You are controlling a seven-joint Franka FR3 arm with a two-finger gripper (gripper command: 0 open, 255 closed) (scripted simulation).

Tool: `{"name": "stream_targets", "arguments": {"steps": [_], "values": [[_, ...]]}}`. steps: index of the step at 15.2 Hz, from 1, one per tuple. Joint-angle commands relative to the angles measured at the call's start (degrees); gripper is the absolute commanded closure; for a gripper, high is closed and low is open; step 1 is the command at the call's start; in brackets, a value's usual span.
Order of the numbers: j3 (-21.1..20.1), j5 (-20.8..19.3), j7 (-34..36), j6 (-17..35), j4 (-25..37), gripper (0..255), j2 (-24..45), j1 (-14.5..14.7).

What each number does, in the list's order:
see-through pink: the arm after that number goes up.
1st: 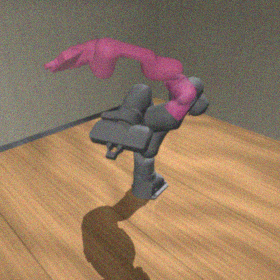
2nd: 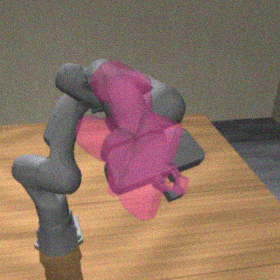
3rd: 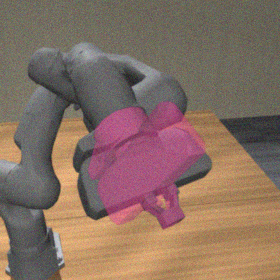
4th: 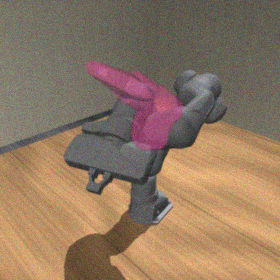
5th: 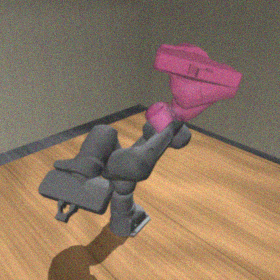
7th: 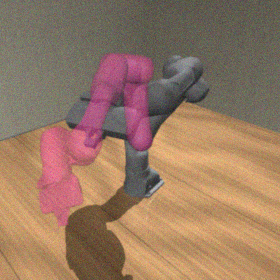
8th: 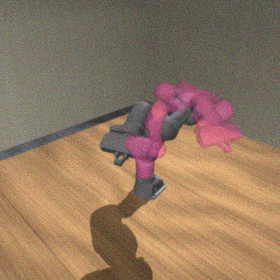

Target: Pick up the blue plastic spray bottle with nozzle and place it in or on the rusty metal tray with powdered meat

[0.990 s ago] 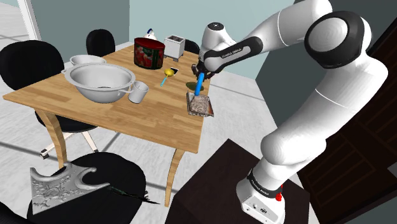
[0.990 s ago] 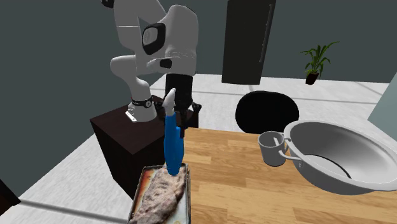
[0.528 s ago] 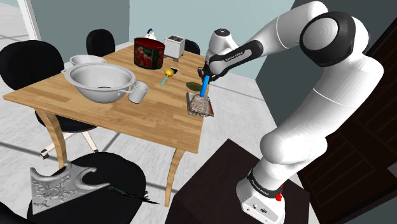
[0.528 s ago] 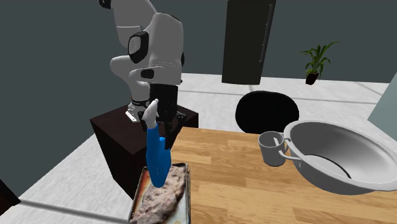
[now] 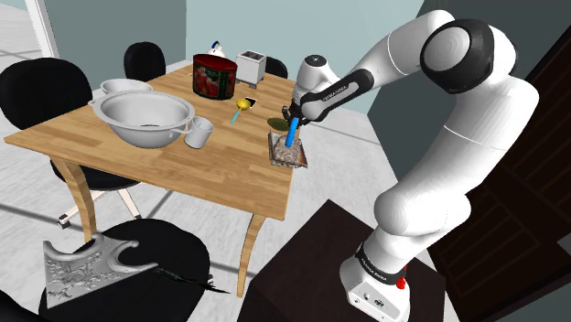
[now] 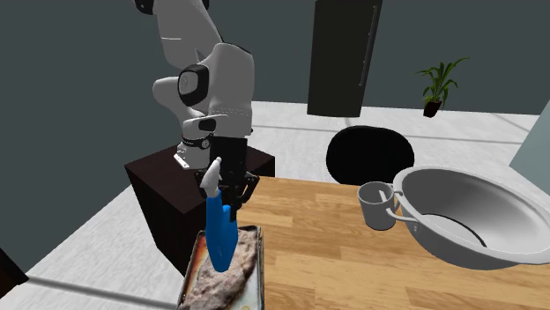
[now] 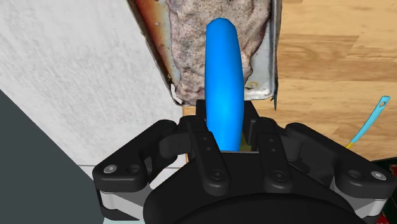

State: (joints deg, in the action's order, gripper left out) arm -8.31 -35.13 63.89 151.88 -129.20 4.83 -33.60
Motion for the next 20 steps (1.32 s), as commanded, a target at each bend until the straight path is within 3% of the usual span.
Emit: {"name": "stream_targets", "arguments": {"steps": [1,7,8,13,17,20], "values": [[0.1,-0.6,0.6,0.4,-0.1,255,0.4,0.0],[0.1,-0.6,0.6,0.4,-0.1,255,0.4,0.0],[0.1,-0.6,0.6,0.4,-0.1,0,0.3,0.0],[0.1,-0.6,0.6,0.4,-0.1,0,0.4,0.0],[-1.3,5.1,-3.4,-4.4,-1.9,0,-6.7,0.8],[-1.3,5.1,-3.4,-4.4,-1.9,0,-6.7,0.8]]}}
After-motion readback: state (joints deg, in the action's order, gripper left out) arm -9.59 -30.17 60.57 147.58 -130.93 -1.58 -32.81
